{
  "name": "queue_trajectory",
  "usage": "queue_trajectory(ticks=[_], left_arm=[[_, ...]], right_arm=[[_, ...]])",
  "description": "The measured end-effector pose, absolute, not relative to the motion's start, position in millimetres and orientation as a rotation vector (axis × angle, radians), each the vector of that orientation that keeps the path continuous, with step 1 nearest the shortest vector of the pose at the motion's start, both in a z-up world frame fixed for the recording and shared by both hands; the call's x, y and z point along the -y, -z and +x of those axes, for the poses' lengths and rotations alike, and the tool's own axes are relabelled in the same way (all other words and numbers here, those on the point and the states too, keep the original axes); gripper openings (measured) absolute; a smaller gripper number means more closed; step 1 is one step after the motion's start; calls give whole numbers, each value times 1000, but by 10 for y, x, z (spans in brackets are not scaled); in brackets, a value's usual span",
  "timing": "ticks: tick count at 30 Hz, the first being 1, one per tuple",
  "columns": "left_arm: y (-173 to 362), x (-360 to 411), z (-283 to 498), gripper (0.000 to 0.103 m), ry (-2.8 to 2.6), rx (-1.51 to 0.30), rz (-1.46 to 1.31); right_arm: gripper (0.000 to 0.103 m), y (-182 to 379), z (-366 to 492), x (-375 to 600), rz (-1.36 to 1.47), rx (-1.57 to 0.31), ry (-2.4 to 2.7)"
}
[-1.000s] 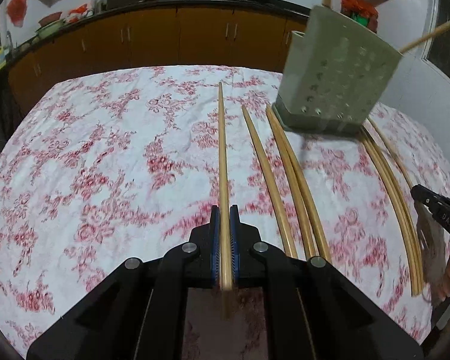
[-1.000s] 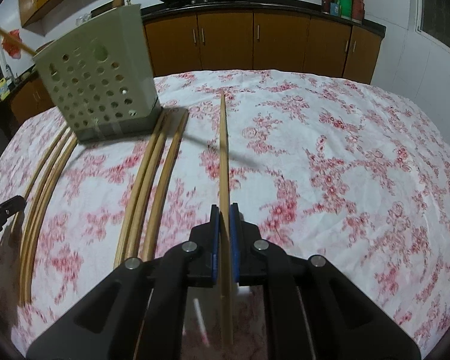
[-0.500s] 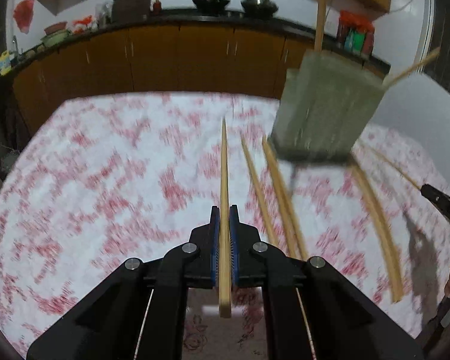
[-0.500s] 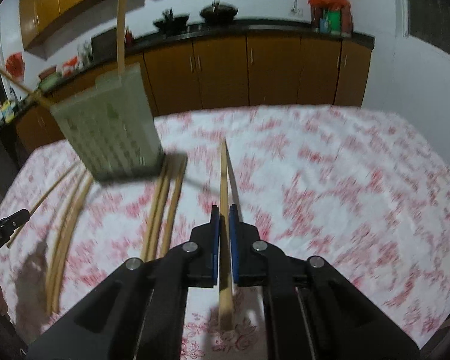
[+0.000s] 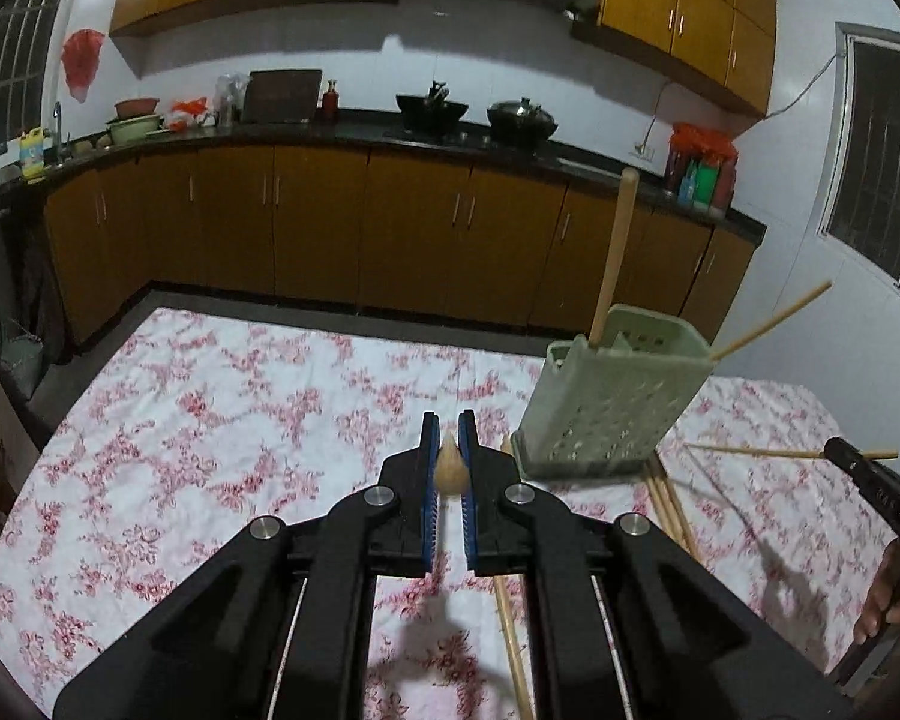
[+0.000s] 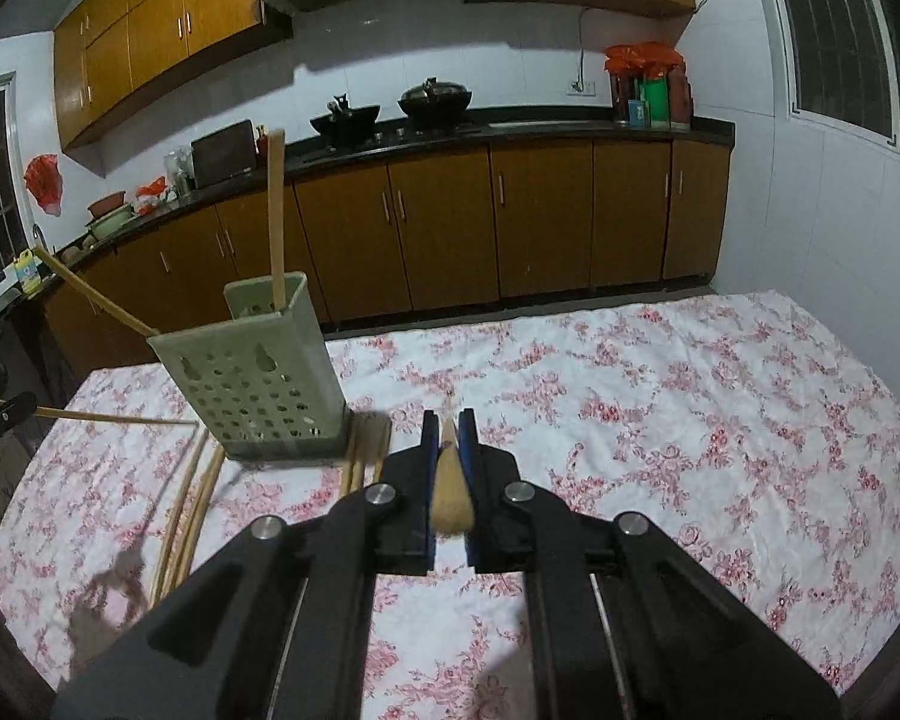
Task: Organize utensils
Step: 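Raise the left tool's chopstick above the holder while the right tool carries its chopstick there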
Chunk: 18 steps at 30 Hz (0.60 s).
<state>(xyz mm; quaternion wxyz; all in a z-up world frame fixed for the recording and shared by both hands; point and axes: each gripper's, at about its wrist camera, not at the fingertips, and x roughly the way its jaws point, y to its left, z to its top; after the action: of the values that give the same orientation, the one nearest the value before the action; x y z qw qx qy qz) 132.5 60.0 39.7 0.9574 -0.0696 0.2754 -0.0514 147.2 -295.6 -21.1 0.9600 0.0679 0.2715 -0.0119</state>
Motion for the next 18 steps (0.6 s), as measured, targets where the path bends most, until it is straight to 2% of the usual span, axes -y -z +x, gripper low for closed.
queue_trajectory(ticks=[18], left_arm=[[-1223, -397, 1085, 7, 264, -412, -80]], right_arm=[[8, -985, 1275, 2736, 138, -318, -158]])
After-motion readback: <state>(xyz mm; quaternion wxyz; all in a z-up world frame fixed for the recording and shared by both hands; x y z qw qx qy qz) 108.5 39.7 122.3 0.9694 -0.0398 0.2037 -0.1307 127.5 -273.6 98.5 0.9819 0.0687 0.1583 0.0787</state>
